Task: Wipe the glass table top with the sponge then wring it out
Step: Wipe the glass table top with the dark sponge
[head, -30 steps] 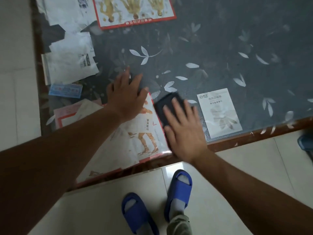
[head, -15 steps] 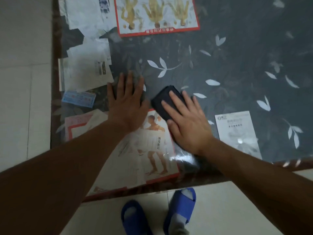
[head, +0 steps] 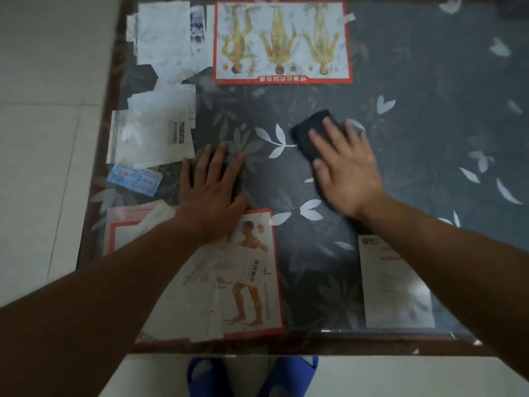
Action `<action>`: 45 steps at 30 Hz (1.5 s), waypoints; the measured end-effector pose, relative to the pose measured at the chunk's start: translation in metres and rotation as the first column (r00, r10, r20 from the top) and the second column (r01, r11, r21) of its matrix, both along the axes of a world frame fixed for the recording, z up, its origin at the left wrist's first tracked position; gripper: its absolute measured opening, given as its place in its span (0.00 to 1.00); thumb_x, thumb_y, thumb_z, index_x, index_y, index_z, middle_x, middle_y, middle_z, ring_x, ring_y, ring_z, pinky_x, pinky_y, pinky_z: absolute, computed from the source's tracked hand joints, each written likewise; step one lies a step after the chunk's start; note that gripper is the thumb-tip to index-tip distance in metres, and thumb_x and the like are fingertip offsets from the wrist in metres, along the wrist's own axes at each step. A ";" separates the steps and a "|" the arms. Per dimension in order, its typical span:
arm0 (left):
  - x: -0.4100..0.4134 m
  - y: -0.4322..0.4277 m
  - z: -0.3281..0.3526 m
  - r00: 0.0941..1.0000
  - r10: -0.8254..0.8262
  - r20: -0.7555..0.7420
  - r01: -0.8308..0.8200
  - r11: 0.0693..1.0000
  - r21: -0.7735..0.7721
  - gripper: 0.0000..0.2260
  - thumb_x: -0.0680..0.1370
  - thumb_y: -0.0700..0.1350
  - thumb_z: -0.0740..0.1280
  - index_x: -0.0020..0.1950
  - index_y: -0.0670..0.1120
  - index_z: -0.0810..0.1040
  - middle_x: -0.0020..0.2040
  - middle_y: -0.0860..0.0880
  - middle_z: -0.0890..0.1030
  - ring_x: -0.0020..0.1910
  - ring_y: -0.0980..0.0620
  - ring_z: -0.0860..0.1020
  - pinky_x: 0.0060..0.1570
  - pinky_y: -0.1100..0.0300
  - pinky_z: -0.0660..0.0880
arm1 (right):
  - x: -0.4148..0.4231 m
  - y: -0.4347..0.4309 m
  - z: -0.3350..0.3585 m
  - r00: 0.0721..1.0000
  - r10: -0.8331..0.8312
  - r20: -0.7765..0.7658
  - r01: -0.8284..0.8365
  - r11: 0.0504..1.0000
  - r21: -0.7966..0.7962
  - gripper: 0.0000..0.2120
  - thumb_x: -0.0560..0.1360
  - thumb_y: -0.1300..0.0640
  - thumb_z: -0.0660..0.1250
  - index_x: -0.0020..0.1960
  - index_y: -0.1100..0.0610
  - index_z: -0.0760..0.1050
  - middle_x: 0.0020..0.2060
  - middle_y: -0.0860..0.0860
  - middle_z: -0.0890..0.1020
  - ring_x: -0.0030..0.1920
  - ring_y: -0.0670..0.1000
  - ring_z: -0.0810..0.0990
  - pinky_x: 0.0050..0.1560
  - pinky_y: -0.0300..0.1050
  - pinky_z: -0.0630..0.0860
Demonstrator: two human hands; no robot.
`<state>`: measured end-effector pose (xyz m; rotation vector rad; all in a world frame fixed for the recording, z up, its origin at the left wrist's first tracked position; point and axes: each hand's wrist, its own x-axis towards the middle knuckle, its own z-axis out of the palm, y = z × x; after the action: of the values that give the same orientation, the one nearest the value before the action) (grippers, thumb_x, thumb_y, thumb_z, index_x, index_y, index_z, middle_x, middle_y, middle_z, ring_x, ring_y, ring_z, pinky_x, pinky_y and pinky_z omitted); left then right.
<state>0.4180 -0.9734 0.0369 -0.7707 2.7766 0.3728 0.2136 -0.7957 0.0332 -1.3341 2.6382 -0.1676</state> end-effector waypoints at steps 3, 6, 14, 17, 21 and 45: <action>-0.001 0.000 0.001 0.999 0.024 -0.021 -0.023 1.000 0.020 0.34 0.75 0.59 0.49 0.81 0.58 0.44 0.82 0.51 0.39 0.79 0.51 0.35 0.76 0.43 0.34 | -0.051 -0.036 0.000 0.929 -0.365 0.065 0.366 0.931 -0.003 0.28 0.82 0.44 0.46 0.82 0.47 0.51 0.82 0.53 0.49 0.81 0.63 0.46 0.79 0.61 0.43; -0.001 -0.001 0.003 0.999 0.020 -0.035 -0.018 0.998 0.056 0.35 0.74 0.60 0.50 0.81 0.57 0.47 0.82 0.51 0.42 0.79 0.50 0.36 0.76 0.42 0.35 | -0.020 -0.045 -0.001 0.978 -0.210 -0.001 0.210 0.978 -0.014 0.29 0.82 0.44 0.45 0.82 0.49 0.51 0.82 0.55 0.51 0.81 0.64 0.47 0.79 0.62 0.45; -0.022 -0.038 0.025 0.995 -0.076 -0.058 0.078 0.997 0.025 0.26 0.72 0.59 0.56 0.68 0.52 0.69 0.67 0.44 0.67 0.69 0.40 0.65 0.72 0.35 0.56 | -0.077 -0.053 -0.002 0.983 -0.186 0.003 0.186 0.982 -0.013 0.27 0.82 0.45 0.48 0.81 0.47 0.55 0.82 0.53 0.54 0.80 0.64 0.51 0.79 0.63 0.47; -0.049 -0.067 0.026 0.992 -0.094 -0.079 0.099 0.994 0.055 0.29 0.72 0.58 0.56 0.72 0.50 0.66 0.73 0.43 0.63 0.72 0.39 0.61 0.75 0.36 0.51 | -0.060 -0.095 0.000 0.931 -0.365 0.016 0.365 0.930 -0.042 0.28 0.83 0.45 0.48 0.82 0.48 0.53 0.82 0.54 0.51 0.81 0.63 0.48 0.79 0.61 0.44; -0.100 -0.111 0.019 0.995 -0.084 -0.058 0.086 0.996 0.020 0.36 0.75 0.58 0.55 0.81 0.52 0.49 0.82 0.44 0.42 0.80 0.41 0.40 0.76 0.38 0.39 | -0.009 -0.081 -0.004 0.989 0.147 0.000 -0.147 0.989 -0.035 0.27 0.82 0.46 0.51 0.79 0.51 0.61 0.80 0.56 0.59 0.79 0.65 0.55 0.78 0.65 0.52; -0.164 -0.174 -0.004 0.994 -0.098 0.042 0.099 0.995 -0.017 0.35 0.79 0.66 0.47 0.79 0.55 0.33 0.79 0.46 0.29 0.76 0.41 0.27 0.71 0.30 0.35 | -0.145 -0.206 0.004 1.000 -0.024 0.000 0.024 1.000 0.002 0.28 0.82 0.43 0.46 0.81 0.49 0.54 0.82 0.54 0.52 0.81 0.60 0.49 0.79 0.60 0.45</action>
<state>0.2541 -1.1477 0.0333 -0.6356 2.7700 0.3090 0.0687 -1.0017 0.0371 -1.3025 2.6539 -0.1679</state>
